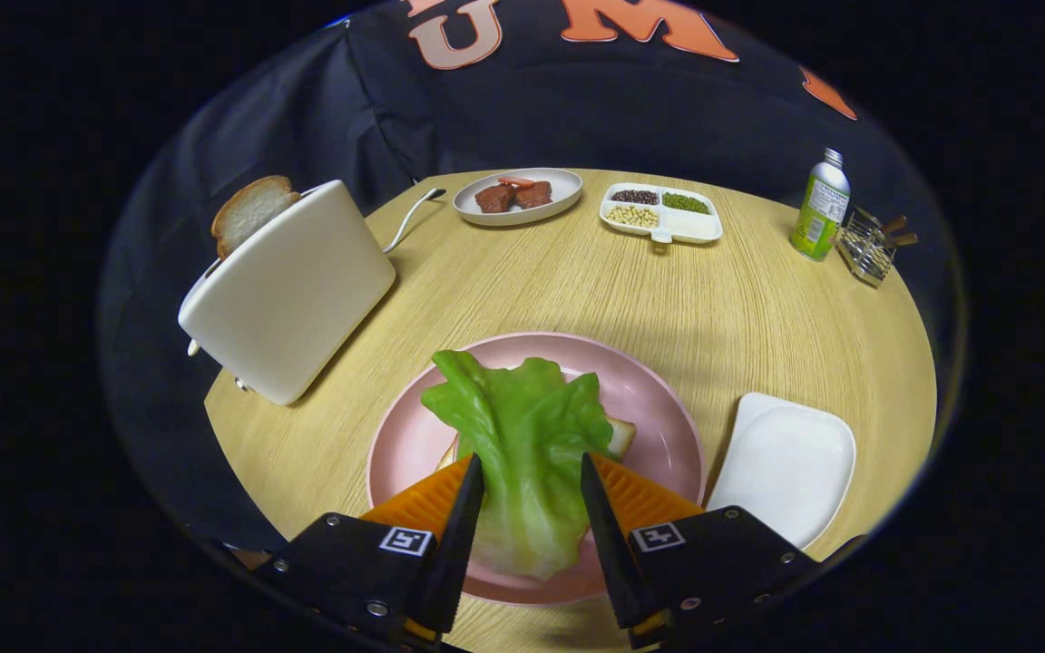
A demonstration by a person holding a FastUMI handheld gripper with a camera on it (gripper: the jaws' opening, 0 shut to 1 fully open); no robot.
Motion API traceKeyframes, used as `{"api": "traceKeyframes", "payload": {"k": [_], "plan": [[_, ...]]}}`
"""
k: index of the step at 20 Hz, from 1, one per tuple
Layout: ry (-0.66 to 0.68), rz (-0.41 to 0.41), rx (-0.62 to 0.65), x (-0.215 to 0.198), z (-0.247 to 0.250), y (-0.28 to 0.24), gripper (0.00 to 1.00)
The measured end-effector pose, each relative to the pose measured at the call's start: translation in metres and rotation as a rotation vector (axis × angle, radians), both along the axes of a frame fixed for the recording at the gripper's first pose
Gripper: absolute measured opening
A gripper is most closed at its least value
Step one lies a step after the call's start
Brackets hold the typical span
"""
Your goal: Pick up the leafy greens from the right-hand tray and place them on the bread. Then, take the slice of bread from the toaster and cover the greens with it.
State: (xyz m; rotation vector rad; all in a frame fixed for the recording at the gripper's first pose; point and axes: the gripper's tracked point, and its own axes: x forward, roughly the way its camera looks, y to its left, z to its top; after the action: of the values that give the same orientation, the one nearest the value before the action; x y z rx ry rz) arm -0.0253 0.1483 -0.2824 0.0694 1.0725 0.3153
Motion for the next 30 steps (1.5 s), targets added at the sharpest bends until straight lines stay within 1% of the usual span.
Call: {"api": "traceKeyframes", "payload": {"k": [2,6,11,13,15,17,20,23,28,30], "plan": [[-0.004,-0.008,0.01,0.002,0.004,0.0,0.68],[-0.037,-0.018,-0.015,0.01,0.02,-0.005,0.68],[-0.071,-0.032,-0.013,0.027,0.045,0.001,0.69],[-0.058,-0.041,0.041,0.031,0.06,0.016,0.69],[-0.059,-0.037,0.093,0.038,0.077,0.031,0.73],[-0.075,-0.03,0.103,0.046,0.094,0.042,0.78],[-0.104,-0.014,0.121,0.059,0.12,0.064,0.81],[-0.116,0.016,0.125,0.068,0.133,0.092,0.88],[-0.102,0.079,0.183,0.079,0.156,0.149,0.89],[-0.087,0.081,0.22,0.085,0.164,0.169,0.89]]}}
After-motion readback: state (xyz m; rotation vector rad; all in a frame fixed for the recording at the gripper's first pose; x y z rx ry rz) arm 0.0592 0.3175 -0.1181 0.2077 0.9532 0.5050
